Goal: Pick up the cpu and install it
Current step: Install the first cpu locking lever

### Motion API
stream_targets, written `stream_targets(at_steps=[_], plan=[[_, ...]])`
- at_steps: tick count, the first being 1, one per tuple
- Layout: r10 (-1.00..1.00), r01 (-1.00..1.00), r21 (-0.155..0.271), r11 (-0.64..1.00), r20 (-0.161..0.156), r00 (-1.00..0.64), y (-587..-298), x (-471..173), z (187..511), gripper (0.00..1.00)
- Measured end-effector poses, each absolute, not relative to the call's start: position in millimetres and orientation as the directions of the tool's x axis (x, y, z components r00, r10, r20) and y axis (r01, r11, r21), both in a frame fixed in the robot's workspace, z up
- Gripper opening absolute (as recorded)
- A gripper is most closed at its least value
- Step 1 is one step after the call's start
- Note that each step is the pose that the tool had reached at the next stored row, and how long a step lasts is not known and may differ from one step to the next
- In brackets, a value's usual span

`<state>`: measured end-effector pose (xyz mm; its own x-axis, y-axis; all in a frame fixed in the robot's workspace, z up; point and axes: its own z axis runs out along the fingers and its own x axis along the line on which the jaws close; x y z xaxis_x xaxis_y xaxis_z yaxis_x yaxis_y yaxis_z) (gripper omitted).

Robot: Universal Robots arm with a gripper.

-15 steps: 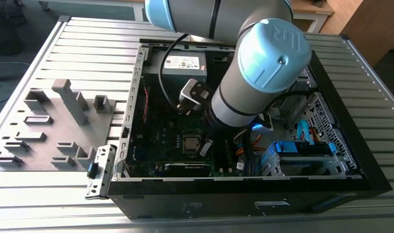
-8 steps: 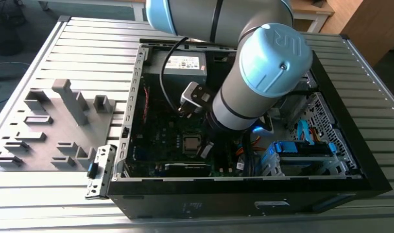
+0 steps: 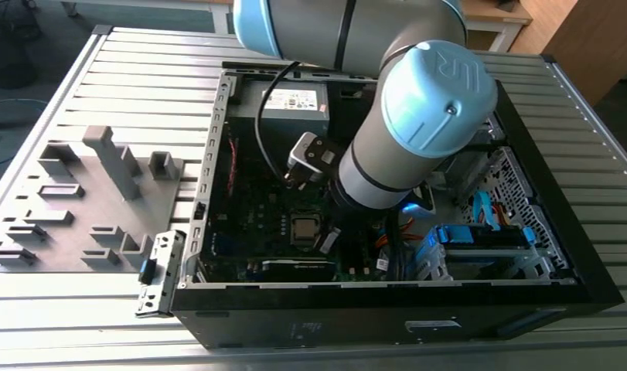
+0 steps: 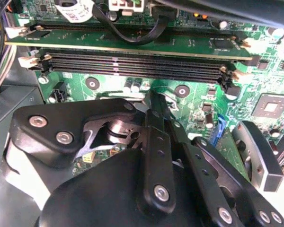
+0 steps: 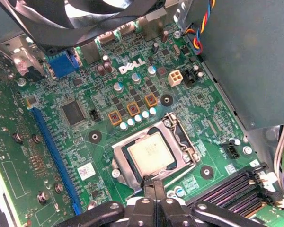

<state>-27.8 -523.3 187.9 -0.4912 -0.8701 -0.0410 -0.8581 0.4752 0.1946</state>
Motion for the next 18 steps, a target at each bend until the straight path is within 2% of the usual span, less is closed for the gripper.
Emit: stream_targets(at_steps=[18], plan=[[-0.870,-0.857,0.198,0.475,-0.041,-0.491,-523.8,-21.7,184.1,0.12]])
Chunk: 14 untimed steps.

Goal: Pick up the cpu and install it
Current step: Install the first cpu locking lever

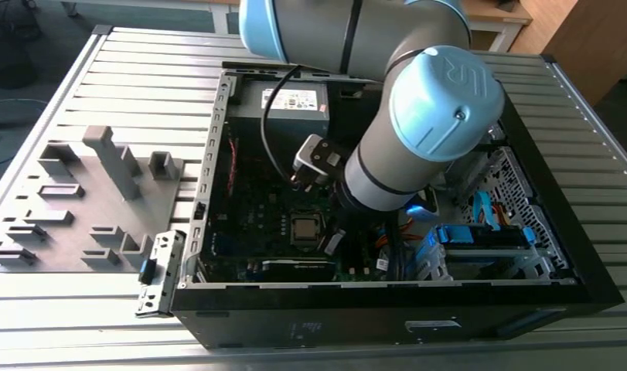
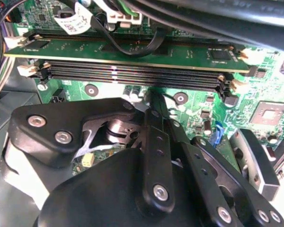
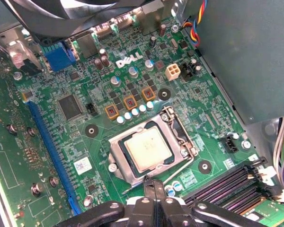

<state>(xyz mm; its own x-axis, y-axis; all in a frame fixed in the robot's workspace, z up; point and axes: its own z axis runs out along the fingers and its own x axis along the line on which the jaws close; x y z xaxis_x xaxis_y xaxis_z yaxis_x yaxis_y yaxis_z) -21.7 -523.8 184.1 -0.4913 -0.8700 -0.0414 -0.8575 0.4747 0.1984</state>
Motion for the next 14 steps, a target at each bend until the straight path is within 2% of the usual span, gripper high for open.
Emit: stream_targets(at_steps=[14], plan=[[-0.870,-0.863,0.174,0.474,-0.059,-0.490,-524.1,-30.5,184.2,0.12]])
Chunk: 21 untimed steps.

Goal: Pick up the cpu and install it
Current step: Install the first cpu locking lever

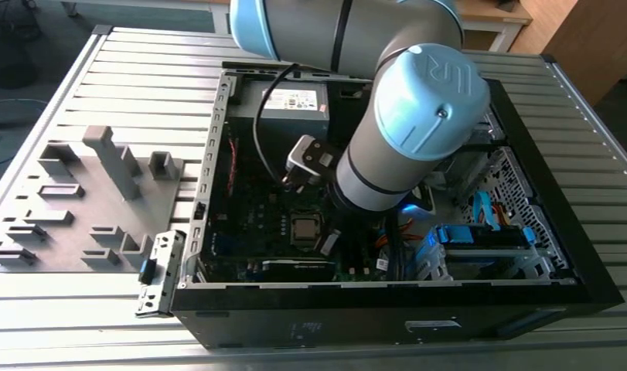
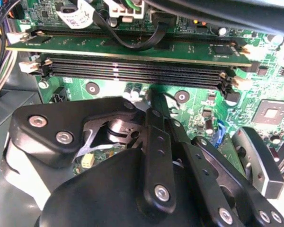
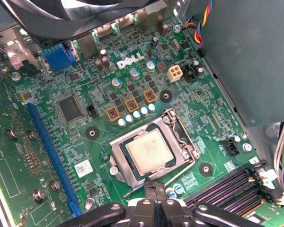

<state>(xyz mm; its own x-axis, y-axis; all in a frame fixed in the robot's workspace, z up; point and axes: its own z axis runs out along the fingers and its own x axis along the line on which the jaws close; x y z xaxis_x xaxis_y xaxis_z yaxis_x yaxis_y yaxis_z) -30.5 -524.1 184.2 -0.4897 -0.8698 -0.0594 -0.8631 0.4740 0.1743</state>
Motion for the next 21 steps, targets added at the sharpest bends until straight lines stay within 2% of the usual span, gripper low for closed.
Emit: stream_targets(at_steps=[21], plan=[[-0.869,-0.865,0.170,0.472,-0.074,-0.489,-524.4,-34.5,184.2,0.12]])
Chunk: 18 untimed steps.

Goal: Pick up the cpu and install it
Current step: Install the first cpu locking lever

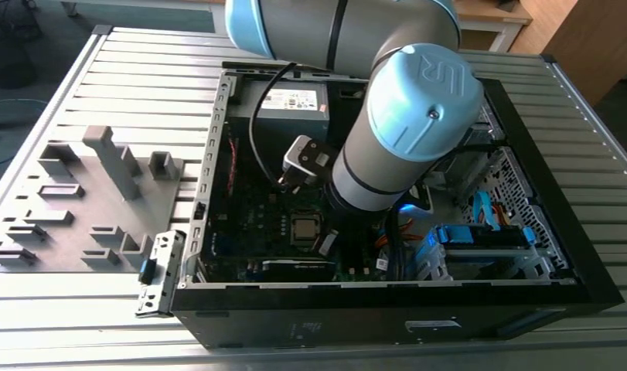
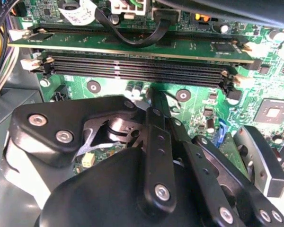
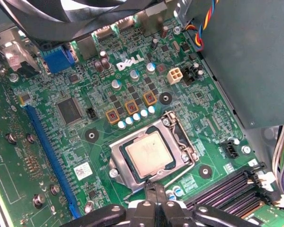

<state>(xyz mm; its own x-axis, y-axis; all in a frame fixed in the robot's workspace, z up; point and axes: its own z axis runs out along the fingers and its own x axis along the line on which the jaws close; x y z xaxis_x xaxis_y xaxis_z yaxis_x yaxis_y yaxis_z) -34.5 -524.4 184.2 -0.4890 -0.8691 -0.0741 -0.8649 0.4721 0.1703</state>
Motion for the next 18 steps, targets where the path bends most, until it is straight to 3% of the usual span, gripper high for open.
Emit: stream_targets(at_steps=[18], plan=[[-0.869,-0.866,0.168,0.472,-0.077,-0.489,-524,-37,199,0.12]])
